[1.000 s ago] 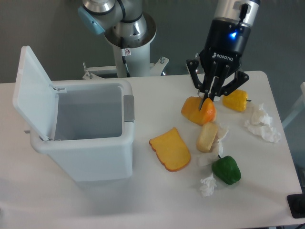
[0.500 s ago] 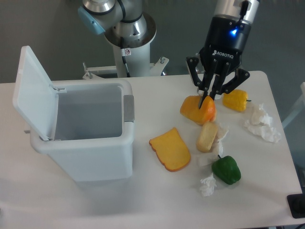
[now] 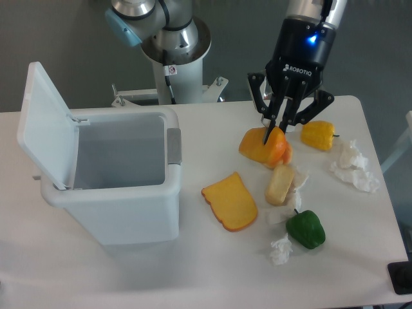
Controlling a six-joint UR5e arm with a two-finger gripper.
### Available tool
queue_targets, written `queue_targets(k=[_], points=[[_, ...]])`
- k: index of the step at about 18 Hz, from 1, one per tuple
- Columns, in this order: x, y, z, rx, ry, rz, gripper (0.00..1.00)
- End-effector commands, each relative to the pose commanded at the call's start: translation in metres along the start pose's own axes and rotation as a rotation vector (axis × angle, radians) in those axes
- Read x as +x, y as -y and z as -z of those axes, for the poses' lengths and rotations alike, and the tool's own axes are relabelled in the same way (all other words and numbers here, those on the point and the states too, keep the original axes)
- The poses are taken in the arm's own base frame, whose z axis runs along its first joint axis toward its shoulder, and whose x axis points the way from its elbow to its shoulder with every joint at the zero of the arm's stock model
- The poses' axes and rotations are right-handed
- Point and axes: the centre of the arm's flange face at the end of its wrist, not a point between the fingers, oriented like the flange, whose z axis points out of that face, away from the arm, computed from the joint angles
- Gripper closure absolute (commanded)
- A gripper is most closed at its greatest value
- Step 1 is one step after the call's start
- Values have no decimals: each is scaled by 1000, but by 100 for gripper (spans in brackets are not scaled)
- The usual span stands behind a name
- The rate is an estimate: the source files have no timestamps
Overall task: Place the long bread in the trash can
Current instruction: 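Lift the long bread off the table toward the trash can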
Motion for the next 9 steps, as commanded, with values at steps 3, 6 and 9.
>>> queue_targets(k=[3, 6, 9], points=[[9, 4, 9, 12, 4, 11, 77], [22, 10, 16, 46, -27, -3, 77], [35, 15, 28, 86, -54, -17, 77]])
